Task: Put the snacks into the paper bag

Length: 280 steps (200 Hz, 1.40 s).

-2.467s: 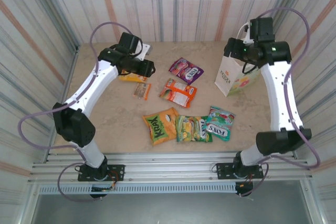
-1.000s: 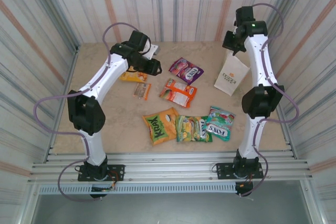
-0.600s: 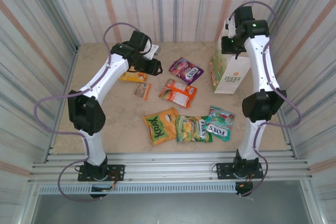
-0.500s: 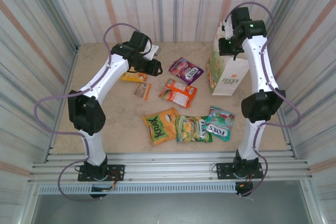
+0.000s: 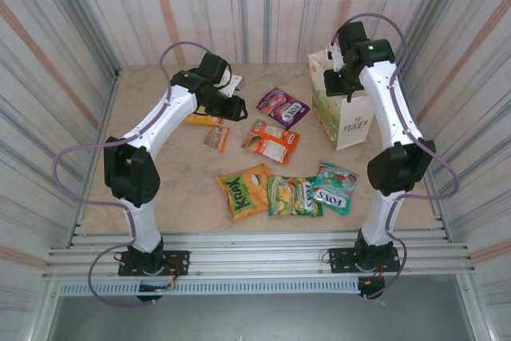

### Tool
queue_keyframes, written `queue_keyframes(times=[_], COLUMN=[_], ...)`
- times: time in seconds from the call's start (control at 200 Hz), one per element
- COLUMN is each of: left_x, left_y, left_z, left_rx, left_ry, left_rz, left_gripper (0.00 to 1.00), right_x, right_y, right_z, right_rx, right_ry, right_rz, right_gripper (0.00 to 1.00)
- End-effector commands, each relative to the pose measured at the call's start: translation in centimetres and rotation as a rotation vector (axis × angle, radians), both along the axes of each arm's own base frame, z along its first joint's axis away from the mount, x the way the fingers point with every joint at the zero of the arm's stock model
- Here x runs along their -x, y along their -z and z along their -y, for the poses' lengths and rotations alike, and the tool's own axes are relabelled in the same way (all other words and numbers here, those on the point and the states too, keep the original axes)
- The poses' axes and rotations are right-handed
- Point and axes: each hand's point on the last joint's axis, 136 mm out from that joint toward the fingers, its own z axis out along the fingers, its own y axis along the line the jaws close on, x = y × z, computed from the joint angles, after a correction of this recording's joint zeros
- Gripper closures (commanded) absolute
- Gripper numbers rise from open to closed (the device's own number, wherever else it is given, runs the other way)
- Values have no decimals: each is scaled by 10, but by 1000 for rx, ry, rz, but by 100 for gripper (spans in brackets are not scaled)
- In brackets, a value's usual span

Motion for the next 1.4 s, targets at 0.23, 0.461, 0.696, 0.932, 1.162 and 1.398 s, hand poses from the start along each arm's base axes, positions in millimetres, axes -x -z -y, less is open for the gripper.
queue_keyframes(times=[0.23, 0.461, 0.696, 0.932, 1.162, 1.398], left_x=[12, 12, 15, 24, 35, 34], left_y=[-16, -18, -27, -42, -45, -51], left_z=[9, 10, 13, 23, 39, 53], left_rx=[43, 45, 64, 93, 124, 168], left_ry=[26, 28, 38, 64, 97, 106], left_rz=[11, 15, 26, 48, 39, 50], left_gripper=[41, 40, 40, 40, 40, 40], right_x=[4, 3, 13, 32, 48, 42], right_y=[-14, -18, -44, -88, -101, -87], right_z=[4, 2, 0, -5, -6, -32], right_rx=[-30, -38, -58, -121, -204, -431], right_ry=[81, 89, 70, 34, 7, -56], right_rz=[56, 70, 135, 250, 288, 238], right_gripper=[100, 62, 44, 37, 39, 69])
